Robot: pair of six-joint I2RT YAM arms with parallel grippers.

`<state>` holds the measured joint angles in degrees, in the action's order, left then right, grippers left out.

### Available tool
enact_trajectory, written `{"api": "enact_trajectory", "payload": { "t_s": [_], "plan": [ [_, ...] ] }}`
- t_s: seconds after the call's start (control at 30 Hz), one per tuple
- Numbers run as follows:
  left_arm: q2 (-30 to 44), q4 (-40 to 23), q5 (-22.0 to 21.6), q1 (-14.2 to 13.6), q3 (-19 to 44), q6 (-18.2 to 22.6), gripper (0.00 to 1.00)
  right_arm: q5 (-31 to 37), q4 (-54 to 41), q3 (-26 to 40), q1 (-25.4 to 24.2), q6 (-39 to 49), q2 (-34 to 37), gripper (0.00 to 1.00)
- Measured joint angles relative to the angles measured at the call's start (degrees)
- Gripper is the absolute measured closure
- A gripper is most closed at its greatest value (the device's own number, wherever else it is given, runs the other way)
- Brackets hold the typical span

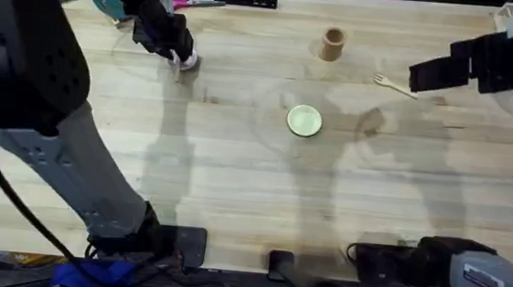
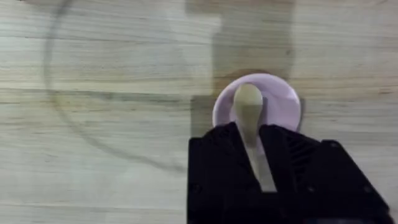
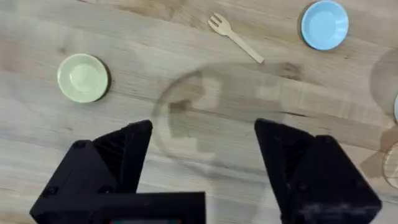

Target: Pick up a utensil and set it on the pink plate, then put the other utensil in the container.

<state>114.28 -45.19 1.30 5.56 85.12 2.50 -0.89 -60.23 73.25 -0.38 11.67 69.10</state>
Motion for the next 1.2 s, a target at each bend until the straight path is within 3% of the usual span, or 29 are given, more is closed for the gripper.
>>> {"api": "enact_trajectory", "payload": {
  "t_s": [0.13,0.17,0.27,0.3,0.73,0.93,1.2],
  "plan": [
    [0.0,0.0,0.0,0.0,0.0,-0.02,0.636,0.0,0.0,0.0,0.0,0.01,0.0,0.003],
    [0.0,0.0,-0.02,0.0,0.0,0.01,0.543,0.0,0.0,0.0,0.0,0.01,0.0,0.003],
    [0.0,0.0,-0.02,0.0,0.0,-0.02,0.077,0.0,0.0,0.0,0.0,0.01,0.02,0.003],
    [0.0,-0.03,0.01,0.0,0.0,-0.34,0.029,0.0,0.0,0.0,0.0,0.01,0.01,0.003],
    [-1.49,-3.56,0.0,0.0,0.0,1.55,0.006,0.0,0.0,0.0,0.0,0.01,0.0,0.003],
    [-11.73,-8.66,2.34,0.0,0.0,6.44,0.005,0.0,0.31,0.0,0.0,0.01,0.0,0.003],
    [-24.61,-15.06,9.96,0.0,0.4,13.8,0.004,0.0,0.83,0.0,0.0,-0.01,0.0,0.003]
  ]
}}
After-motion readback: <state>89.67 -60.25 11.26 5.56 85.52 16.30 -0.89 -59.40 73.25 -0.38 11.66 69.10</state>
